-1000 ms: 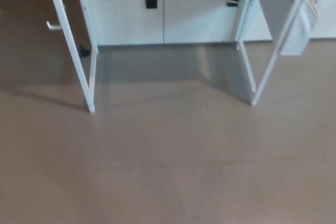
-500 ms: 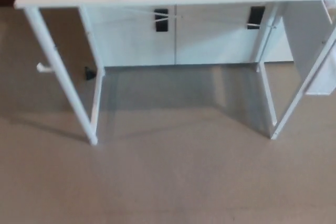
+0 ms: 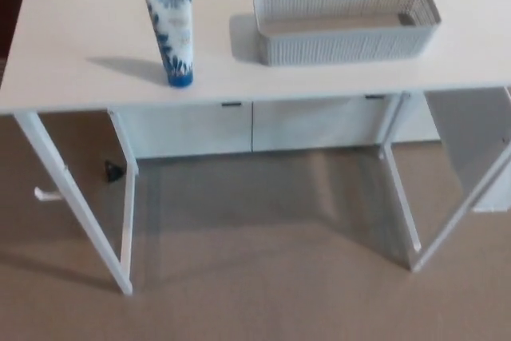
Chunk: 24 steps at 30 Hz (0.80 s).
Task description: The robot walks towards a table in front, picks a shampoo with left hand and puts it in a small grey container
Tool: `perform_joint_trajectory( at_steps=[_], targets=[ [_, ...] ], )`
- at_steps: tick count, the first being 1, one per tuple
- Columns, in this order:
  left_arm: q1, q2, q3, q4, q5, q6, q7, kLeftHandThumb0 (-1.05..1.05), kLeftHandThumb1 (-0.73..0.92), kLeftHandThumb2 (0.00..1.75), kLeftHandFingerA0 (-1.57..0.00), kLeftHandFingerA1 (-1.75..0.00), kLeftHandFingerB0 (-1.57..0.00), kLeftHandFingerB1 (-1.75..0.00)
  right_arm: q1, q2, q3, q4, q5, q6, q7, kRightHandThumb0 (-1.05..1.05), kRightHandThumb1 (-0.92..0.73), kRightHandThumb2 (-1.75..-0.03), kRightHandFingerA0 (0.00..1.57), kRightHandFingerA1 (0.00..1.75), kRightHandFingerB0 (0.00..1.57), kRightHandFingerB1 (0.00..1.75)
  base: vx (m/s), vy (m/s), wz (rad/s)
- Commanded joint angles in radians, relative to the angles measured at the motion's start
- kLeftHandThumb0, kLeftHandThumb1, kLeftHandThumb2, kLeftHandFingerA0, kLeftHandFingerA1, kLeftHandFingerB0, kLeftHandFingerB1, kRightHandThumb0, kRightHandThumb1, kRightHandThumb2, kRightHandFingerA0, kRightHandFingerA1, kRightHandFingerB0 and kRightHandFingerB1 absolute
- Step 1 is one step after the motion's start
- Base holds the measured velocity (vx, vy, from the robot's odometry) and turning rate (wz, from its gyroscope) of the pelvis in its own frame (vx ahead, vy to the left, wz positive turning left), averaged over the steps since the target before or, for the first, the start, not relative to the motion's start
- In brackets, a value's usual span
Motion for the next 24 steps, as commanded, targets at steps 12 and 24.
perform_joint_trajectory(
  at_steps=[12, 24],
  targets=[
    [0.007, 0.014, -0.025, 0.000, 0.027, -0.051, 0.016, -0.24, 0.53, 0.56, -0.68, -0.47, -0.41, -0.35, -0.003, -0.015, 0.004, 0.010, 0.016, -0.001, -0.001, -0.19, -0.54, -0.61, 0.54, 0.48, 0.41, 0.39, 0.16, -0.071, -0.05],
    [0.010, 0.020, -0.030, 0.007, 0.037, -0.060, 0.021, -0.23, 0.53, 0.56, -0.69, -0.47, -0.41, -0.35, 0.005, -0.008, 0.012, 0.006, 0.015, -0.014, 0.000, -0.15, -0.61, -0.58, 0.59, 0.49, 0.41, 0.36, 0.11, 0.126, -0.01]
  ],
)
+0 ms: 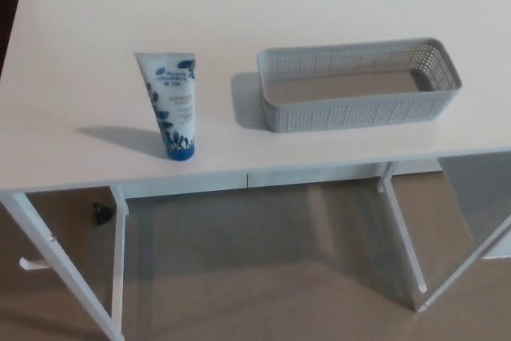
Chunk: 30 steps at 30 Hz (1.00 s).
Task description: The robot walks towards a table in front, picks a shampoo with left hand and puts it in a small grey container
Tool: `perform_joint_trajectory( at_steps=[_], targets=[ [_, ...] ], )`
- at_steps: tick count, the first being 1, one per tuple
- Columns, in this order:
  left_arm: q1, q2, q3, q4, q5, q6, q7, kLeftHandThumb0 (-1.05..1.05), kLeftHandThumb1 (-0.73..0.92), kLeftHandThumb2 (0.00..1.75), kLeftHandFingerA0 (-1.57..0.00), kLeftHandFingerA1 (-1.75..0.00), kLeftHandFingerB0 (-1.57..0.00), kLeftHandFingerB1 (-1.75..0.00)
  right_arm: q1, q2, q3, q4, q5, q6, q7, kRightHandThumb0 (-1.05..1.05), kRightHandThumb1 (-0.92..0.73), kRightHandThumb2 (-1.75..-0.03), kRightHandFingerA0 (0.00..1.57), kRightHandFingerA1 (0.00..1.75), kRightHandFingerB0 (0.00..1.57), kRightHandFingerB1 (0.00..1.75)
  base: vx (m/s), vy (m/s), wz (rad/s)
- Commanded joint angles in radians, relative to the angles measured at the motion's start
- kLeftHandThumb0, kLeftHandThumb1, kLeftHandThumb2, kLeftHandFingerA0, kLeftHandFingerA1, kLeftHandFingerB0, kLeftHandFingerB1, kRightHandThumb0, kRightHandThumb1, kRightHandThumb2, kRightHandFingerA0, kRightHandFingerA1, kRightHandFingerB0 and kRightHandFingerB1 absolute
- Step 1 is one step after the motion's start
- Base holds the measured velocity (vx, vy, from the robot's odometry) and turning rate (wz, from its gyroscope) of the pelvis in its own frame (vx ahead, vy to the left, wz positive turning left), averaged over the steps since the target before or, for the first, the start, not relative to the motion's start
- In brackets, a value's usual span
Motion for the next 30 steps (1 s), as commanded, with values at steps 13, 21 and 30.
perform_joint_trajectory(
  at_steps=[13, 21, 30],
  targets=[
    [0.001, 0.012, 0.006, -0.004, 0.002, -0.010, 0.006, -0.19, 0.53, 0.56, -0.68, -0.47, -0.41, -0.35, 0.001, -0.006, -0.002, 0.004, 0.012, -0.001, -0.007, -0.14, -0.61, -0.58, 0.60, 0.48, 0.41, 0.36, 0.02, -0.153, -0.02],
    [0.006, 0.017, -0.004, -0.012, 0.012, -0.018, -0.004, -0.22, 0.55, 0.57, -0.67, -0.48, -0.40, -0.35, 0.001, -0.007, -0.001, 0.000, 0.014, 0.001, 0.006, -0.14, -0.59, -0.57, 0.60, 0.47, 0.39, 0.35, 0.02, 0.069, -0.04],
    [-0.006, 0.029, -0.007, 0.000, 0.014, -0.016, -0.010, -0.23, 0.55, 0.56, -0.62, -0.43, -0.38, -0.34, -0.006, -0.001, 0.007, 0.007, 0.003, 0.003, -0.015, -0.16, -0.60, -0.57, 0.62, 0.47, 0.42, 0.35, 0.02, 0.118, 0.08]
  ],
)
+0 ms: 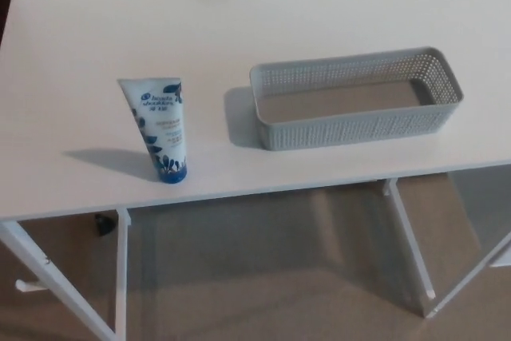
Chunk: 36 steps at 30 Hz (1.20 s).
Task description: The robot walks towards a table in front, picks a shampoo with left hand and puts it in a small grey container
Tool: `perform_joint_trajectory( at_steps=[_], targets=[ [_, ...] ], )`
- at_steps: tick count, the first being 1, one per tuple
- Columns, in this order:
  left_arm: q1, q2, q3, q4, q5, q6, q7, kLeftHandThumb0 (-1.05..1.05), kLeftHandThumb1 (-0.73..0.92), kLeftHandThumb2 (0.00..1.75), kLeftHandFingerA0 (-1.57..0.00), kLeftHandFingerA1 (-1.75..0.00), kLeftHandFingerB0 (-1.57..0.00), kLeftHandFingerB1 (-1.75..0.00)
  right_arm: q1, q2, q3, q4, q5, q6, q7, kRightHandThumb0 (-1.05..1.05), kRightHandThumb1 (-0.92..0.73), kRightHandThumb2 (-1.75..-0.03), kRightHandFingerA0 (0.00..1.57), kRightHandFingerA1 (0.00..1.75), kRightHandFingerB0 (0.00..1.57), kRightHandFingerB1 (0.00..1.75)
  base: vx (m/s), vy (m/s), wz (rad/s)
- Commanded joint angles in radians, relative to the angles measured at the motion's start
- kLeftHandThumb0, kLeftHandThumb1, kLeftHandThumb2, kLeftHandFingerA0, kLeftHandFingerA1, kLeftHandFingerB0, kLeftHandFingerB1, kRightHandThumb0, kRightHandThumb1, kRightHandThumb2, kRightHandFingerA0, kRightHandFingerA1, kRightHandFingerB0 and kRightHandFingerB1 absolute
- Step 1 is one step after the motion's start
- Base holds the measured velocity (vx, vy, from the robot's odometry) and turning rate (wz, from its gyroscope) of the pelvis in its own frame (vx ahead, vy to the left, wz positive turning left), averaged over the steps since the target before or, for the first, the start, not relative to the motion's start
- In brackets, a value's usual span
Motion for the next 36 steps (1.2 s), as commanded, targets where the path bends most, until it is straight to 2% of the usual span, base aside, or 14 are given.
perform_joint_trajectory(
  at_steps=[1, 14, 15, 17, 18, 20, 26, 27, 28, 29, 31, 32, 35, 36],
  targets=[
    [0.002, 0.013, -0.005, 0.003, 0.013, -0.018, -0.009, -0.24, 0.55, 0.57, -0.63, -0.44, -0.39, -0.35, 0.004, -0.010, 0.002, 0.006, 0.003, -0.003, -0.007, -0.16, -0.60, -0.58, 0.62, 0.49, 0.41, 0.36, 0.03, -0.049, 0.09],
    [0.002, 0.013, 0.015, -0.015, -0.007, -0.018, -0.002, -0.25, 0.55, 0.57, -0.66, -0.48, -0.40, -0.35, 0.017, 0.004, 0.000, 0.007, 0.007, -0.011, -0.002, -0.14, -0.59, -0.57, 0.63, 0.49, 0.41, 0.36, -0.01, -0.007, 0.00],
    [0.019, 0.010, 0.050, -0.048, -0.053, -0.022, -0.064, -0.28, 0.53, 0.56, -0.45, -0.39, -0.33, -0.33, 0.021, 0.000, -0.002, 0.006, 0.009, -0.009, -0.001, -0.15, -0.59, -0.57, 0.62, 0.48, 0.40, 0.35, 0.00, 0.000, 0.00],
    [0.070, 0.005, 0.098, -0.161, -0.113, -0.018, -0.128, -0.32, 0.56, 0.57, -0.37, -0.36, -0.28, -0.32, 0.025, 0.001, -0.007, 0.003, 0.015, -0.011, 0.007, -0.15, -0.60, -0.57, 0.61, 0.49, 0.39, 0.36, 0.00, 0.000, 0.00],
    [0.089, -0.006, 0.129, -0.252, -0.154, 0.005, -0.150, -0.39, 0.50, 0.65, -0.25, -0.39, -0.25, -0.37, 0.022, -0.005, -0.009, 0.003, 0.016, -0.015, 0.014, -0.22, -0.57, -0.63, 0.56, 0.51, 0.37, 0.39, 0.00, 0.000, 0.00],
    [0.158, 0.004, 0.192, -0.446, -0.245, 0.059, -0.208, -0.41, 0.46, 0.62, -0.14, -0.33, -0.21, -0.35, 0.023, -0.007, -0.008, 0.006, 0.013, -0.013, 0.008, -0.21, -0.58, -0.63, 0.56, 0.49, 0.39, 0.39, 0.00, 0.000, 0.00],
    [0.308, 0.034, 0.310, -0.898, -0.415, 0.168, -0.241, -0.43, 0.43, 0.59, -0.16, -0.31, -0.21, -0.35, 0.023, -0.011, -0.009, 0.007, 0.013, -0.012, 0.014, -0.22, -0.57, -0.64, 0.59, 0.52, 0.39, 0.40, 0.00, 0.000, 0.00],
    [0.308, 0.072, 0.353, -0.989, -0.466, 0.187, -0.245, -0.24, 0.34, 0.86, 0.00, -0.48, -0.01, -0.45, 0.023, -0.010, -0.005, 0.009, 0.008, -0.013, 0.010, -0.16, -0.62, -0.58, 0.63, 0.49, 0.41, 0.36, 0.00, 0.000, 0.00],
    [0.306, 0.099, 0.378, -1.055, -0.496, 0.203, -0.246, -0.22, 0.43, 0.91, 0.00, -0.49, -0.01, -0.46, 0.022, -0.009, -0.005, 0.010, 0.007, -0.012, 0.010, -0.16, -0.62, -0.58, 0.62, 0.48, 0.40, 0.36, 0.00, 0.000, 0.00],
    [0.289, 0.138, 0.399, -1.135, -0.524, 0.235, -0.230, -0.21, 0.35, 0.86, 0.00, -0.48, -0.02, -0.46, 0.020, -0.008, -0.008, 0.010, 0.011, -0.008, 0.009, -0.15, -0.60, -0.57, 0.62, 0.47, 0.41, 0.36, 0.00, 0.000, 0.00],
    [0.265, 0.168, 0.415, -1.195, -0.544, 0.272, -0.207, -0.21, 0.35, 0.86, 0.00, -0.48, -0.02, -0.46, 0.019, -0.007, -0.010, 0.009, 0.014, -0.007, 0.005, -0.15, -0.60, -0.57, 0.62, 0.47, 0.41, 0.36, 0.00, 0.000, 0.00],
    [0.245, 0.206, 0.416, -1.242, -0.554, 0.283, -0.222, -0.19, 0.43, 0.90, 0.00, -0.48, -0.02, -0.47, 0.018, -0.005, -0.008, 0.009, 0.011, -0.008, -0.002, -0.16, -0.59, -0.57, 0.63, 0.49, 0.40, 0.36, 0.00, 0.000, 0.00],
    [0.202, 0.265, 0.402, -1.317, -0.543, 0.309, -0.230, -0.20, 0.40, 0.88, 0.00, -0.48, -0.03, -0.48, 0.018, -0.007, -0.007, 0.012, 0.009, -0.005, -0.003, -0.16, -0.59, -0.57, 0.63, 0.49, 0.40, 0.36, 0.00, 0.000, 0.00],
    [0.185, 0.282, 0.384, -1.318, -0.500, 0.280, -0.246, -0.20, 0.49, 0.94, 0.00, -0.49, -0.01, -0.48, 0.020, -0.008, -0.010, 0.011, 0.012, -0.005, -0.002, -0.17, -0.58, -0.57, 0.62, 0.48, 0.41, 0.36, 0.00, 0.000, 0.00]
  ],
)
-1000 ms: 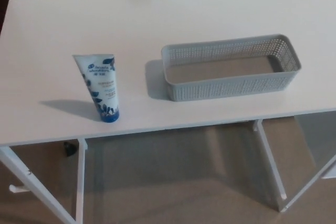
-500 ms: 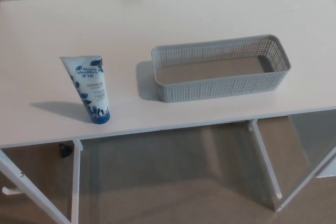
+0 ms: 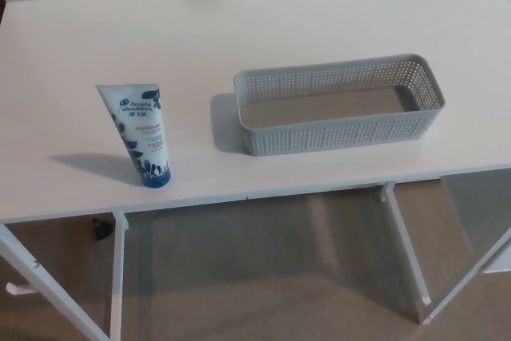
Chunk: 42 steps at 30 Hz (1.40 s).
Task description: The robot walks towards a table in front, picks a shampoo with left hand and puts it in a small grey container
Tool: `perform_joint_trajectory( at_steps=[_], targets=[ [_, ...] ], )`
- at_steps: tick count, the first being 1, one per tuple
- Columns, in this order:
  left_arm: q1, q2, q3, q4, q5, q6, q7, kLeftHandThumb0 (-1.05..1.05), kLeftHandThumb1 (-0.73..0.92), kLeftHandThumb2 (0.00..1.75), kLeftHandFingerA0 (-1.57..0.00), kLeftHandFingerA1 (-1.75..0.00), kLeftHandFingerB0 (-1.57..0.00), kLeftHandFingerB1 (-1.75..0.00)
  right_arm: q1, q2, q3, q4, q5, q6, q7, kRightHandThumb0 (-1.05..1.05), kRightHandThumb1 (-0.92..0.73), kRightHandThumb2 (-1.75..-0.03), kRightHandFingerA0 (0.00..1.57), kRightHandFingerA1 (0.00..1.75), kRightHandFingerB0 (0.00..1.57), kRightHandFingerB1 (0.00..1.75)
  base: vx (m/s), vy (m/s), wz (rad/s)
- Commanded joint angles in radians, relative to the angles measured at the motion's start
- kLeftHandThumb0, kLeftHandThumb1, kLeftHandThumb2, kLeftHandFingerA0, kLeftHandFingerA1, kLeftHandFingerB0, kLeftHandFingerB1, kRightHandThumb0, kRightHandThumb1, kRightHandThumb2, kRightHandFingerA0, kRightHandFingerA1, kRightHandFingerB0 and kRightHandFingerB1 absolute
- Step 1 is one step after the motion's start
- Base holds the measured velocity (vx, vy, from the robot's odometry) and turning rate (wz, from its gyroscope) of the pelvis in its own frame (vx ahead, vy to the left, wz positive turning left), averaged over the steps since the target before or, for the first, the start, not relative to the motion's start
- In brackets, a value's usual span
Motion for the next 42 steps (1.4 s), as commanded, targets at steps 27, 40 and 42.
perform_joint_trajectory(
  at_steps=[27, 40, 42],
  targets=[
    [-0.384, 0.214, -0.414, -0.205, 0.021, 0.279, -0.155, -0.25, 0.41, 0.58, -0.09, -0.34, -0.09, -0.21, 0.017, -0.025, 0.009, 0.006, 0.000, -0.012, -0.005, -0.21, -0.60, -0.57, 0.66, 0.50, 0.40, 0.37, 0.00, 0.000, 0.00],
    [-0.400, 0.136, -0.459, -0.176, 0.055, 0.301, -0.150, -0.30, 0.42, 0.57, -0.09, -0.30, -0.06, -0.21, 0.025, -0.025, 0.022, 0.006, -0.005, -0.019, -0.007, -0.24, -0.63, -0.59, 0.63, 0.48, 0.40, 0.38, 0.00, 0.000, 0.00],
    [-0.404, 0.132, -0.468, -0.173, 0.066, 0.296, -0.157, -0.32, 0.42, 0.58, -0.09, -0.31, -0.06, -0.21, 0.027, -0.022, 0.022, 0.000, -0.002, -0.020, -0.005, -0.23, -0.63, -0.59, 0.62, 0.48, 0.39, 0.37, 0.00, 0.000, 0.00]
  ],
)
